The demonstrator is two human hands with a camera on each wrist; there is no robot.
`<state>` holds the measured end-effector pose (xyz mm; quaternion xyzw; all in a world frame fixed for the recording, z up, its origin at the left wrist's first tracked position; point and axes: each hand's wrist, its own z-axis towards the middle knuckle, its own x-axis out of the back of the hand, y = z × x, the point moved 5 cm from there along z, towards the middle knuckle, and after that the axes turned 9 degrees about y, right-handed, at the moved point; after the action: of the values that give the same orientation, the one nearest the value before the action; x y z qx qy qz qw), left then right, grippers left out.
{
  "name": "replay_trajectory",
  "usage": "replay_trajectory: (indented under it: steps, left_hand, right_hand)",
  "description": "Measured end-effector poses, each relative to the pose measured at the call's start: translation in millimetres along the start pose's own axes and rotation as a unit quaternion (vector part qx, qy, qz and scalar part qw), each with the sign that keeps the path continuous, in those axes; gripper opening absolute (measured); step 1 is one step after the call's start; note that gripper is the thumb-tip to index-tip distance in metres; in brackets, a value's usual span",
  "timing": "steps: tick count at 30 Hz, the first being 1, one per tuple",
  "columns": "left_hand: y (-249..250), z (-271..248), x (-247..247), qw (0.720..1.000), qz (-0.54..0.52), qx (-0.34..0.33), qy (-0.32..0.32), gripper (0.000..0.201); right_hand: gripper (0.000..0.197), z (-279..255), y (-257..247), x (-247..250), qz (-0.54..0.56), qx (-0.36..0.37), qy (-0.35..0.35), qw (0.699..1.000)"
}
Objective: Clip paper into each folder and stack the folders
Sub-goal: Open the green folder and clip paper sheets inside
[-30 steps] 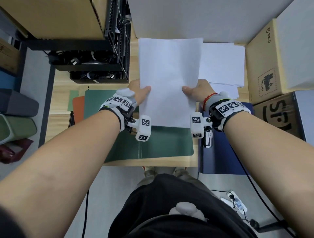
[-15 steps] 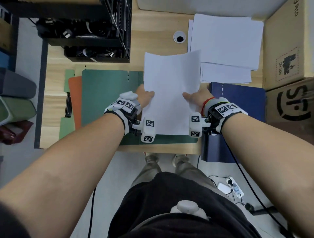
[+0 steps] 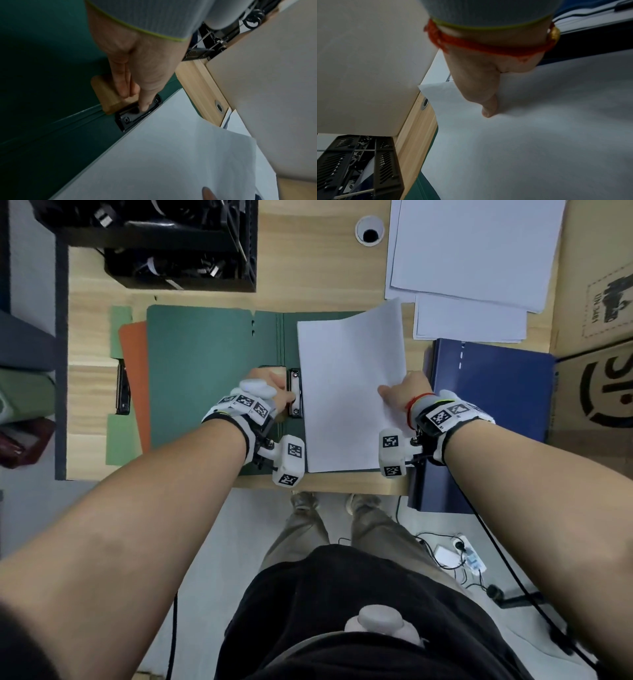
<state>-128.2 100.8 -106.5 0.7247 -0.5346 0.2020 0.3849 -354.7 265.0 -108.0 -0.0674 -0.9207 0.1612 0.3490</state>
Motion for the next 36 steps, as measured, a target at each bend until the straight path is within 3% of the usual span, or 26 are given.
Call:
replay_trajectory:
  steps: [4,7,10,14,19,23,27,31,36]
  left_hand:
    - [8,-2,-1,0.994,0.102,-0.041,0.016,0.052]
    - [17,2,-10,0.986,0.158,-0.054,0.004,0.049]
    - [22,9,-12,0.985,0.169,-0.041,0.02,0.037]
    - [22,12,-15,0.985,0.164,-0.042,0.038,0.037]
    - [16,12,-7,0.992,0.119,-0.03,-0.021,0.025]
    - [6,12,-2,0.999,0.042,-0.017,-0.023,0.021]
    - [3,10,1,0.999,0.005,-0.019,-0.03,0.017]
    - [1,9,0,0.995,-0.073,0.024,-0.063,0.01]
    - [-3,11,-3,0.987,-0.126,0.058,-0.076,0.019]
  right_hand:
    - [0.042,1,0,1,-0.013,0.011,0.015,1.0]
    - [0.044,2,2,-2,-0.014,-0.001,0.015,1.0]
    - [0.046,3,1,-2,-0.018,-0.002,0.013,1.0]
    - [0.047,8,3,-2,-0.014,-0.005,0.006,1.0]
    - [0.048,7,10,-1,0.014,-0.025,-0.013,1.0]
    - [0.064,9,16,-1,0.032,-0.037,-0.027,0.998]
    - [0.057,9,13,-4,0.046,-0.039,-0.06,0.996]
    - [0.045,12,9,-12,0.034,-0.021,-0.031,0.999]
    - [0.031,9,4,-17,0.006,-0.012,-0.007,1.0]
